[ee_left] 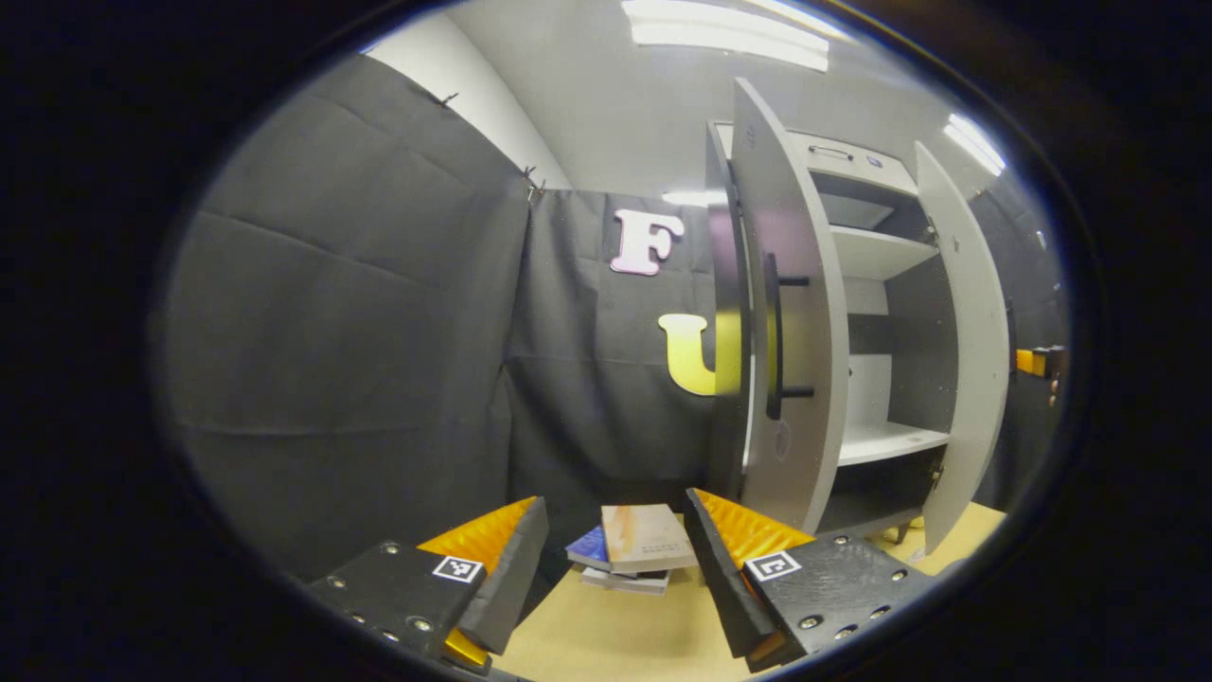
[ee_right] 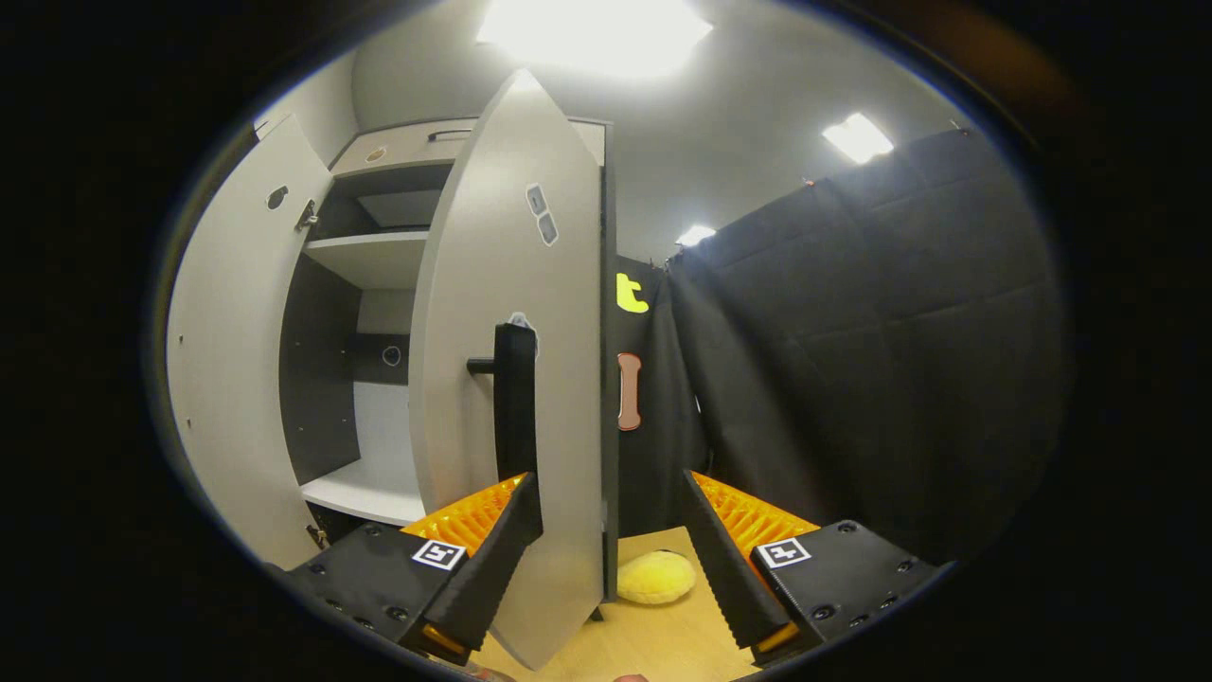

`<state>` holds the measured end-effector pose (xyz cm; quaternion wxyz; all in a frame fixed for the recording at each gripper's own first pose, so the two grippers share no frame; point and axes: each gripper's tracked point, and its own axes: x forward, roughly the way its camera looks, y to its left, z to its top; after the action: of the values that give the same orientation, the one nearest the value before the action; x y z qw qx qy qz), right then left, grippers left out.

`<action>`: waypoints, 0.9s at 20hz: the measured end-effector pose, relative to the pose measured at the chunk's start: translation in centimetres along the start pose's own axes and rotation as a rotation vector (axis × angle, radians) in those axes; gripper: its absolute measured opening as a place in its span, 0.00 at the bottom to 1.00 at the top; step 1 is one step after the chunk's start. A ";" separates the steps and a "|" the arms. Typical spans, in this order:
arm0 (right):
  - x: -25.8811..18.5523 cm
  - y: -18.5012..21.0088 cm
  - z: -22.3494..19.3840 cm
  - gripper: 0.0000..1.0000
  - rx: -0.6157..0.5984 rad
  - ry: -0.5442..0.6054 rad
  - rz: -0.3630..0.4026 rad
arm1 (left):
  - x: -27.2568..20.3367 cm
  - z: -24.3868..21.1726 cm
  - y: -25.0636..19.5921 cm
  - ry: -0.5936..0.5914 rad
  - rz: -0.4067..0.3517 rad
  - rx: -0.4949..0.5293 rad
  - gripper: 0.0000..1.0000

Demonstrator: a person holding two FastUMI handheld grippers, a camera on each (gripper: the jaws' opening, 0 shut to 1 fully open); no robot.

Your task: Grasp the bottle in the cabinet with the left hand and place it on the coaster, then close the right door with the right hand and the left door with the left hand.

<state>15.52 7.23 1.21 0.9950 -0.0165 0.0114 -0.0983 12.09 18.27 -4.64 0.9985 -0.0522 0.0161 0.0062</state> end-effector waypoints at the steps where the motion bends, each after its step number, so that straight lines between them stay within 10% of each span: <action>1: 0.4 0.8 0.0 0.96 0.001 -0.002 0.014 | -0.3 -0.2 0.2 0.004 0.005 0.000 0.84; 9: 0.7 2.7 -1.4 0.96 -0.017 0.024 0.098 | 0.6 0.3 0.0 0.027 0.009 -0.003 0.84; 18: -2.8 -4.2 -3.4 0.96 -0.031 0.034 0.038 | 4.9 5.4 -2.7 -0.018 -0.008 0.004 0.84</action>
<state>11.84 3.53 -2.01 0.9959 -0.0301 0.0302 -0.0793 17.15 16.18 0.86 0.9987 -0.0500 0.0067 0.0026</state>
